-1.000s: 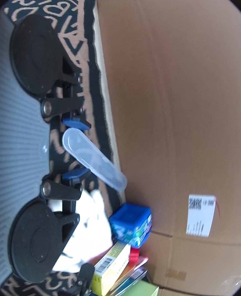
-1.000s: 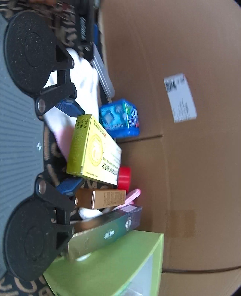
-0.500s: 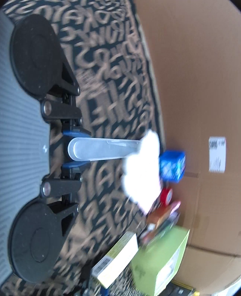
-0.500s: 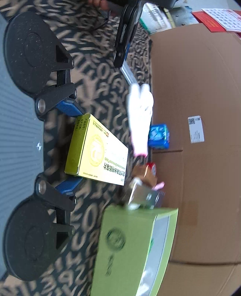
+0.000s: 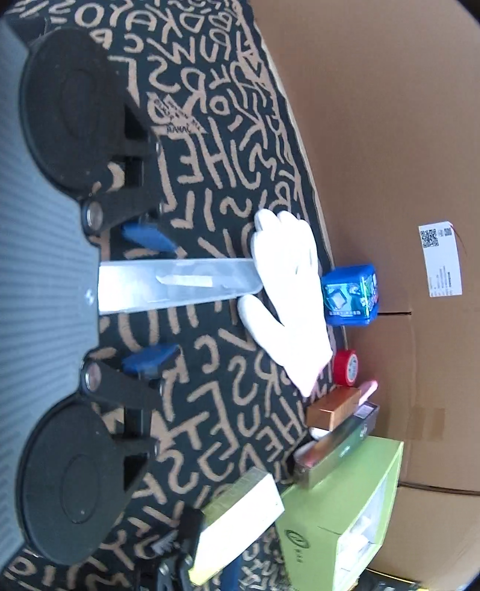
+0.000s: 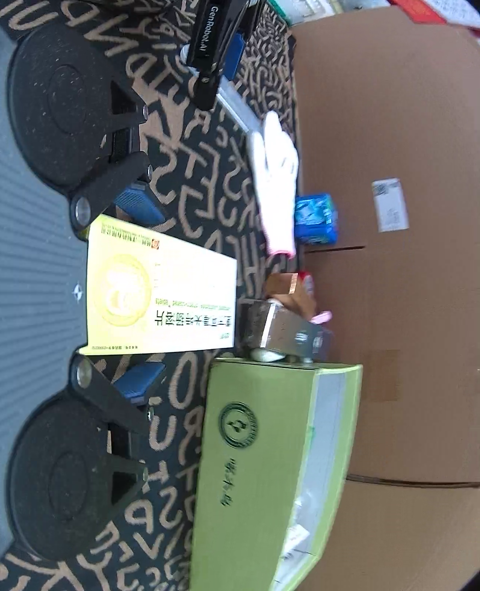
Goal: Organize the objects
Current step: 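Carry the toothbrush case and yellow box into the lime-green box and open both tools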
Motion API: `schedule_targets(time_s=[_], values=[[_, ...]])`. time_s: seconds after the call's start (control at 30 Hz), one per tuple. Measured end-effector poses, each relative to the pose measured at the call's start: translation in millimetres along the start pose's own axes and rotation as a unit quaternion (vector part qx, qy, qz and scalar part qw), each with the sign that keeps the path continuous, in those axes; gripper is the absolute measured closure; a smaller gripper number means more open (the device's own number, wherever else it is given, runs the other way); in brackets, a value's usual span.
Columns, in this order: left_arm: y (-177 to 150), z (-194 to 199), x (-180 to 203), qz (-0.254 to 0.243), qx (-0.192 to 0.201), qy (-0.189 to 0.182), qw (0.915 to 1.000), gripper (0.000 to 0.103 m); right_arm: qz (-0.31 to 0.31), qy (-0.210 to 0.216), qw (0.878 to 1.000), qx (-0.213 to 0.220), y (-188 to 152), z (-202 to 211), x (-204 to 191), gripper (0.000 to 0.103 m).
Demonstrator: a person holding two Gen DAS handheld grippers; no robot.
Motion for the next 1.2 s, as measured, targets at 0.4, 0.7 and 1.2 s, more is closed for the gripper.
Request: schedule_targets(time_s=[0.4, 0.7, 1.2], values=[[7.0, -7.6, 2.0, 0.013, -0.003, 0.003, 0.9999, 0.071, 0.003, 0.011, 1.0, 0.009, 3.4, -3.8, 3.5, 0.031], [3.8, 25.7, 26.9, -0.02, 0.015, -0.019, 0.9995, 0.076, -0.019, 0.063, 0.997, 0.04, 4.5, 19.0, 1.5, 0.031], [103.5, 68.1, 116.0, -0.024, 0.147, -0.128, 0.9805, 0.076, -0.014, -0.012, 0.986, 0.164, 58.3, 74.9, 82.6, 0.031]])
Point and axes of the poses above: each gripper's, at about its wrist camera, not at the fingertips, and z roughly against the way its jaws point, x to its right, y to its top, the point moved 2 cm from there along -z, roughly the way its jaws point, and after that the axes turned 6 degrees about x, right-handed, at the moved point
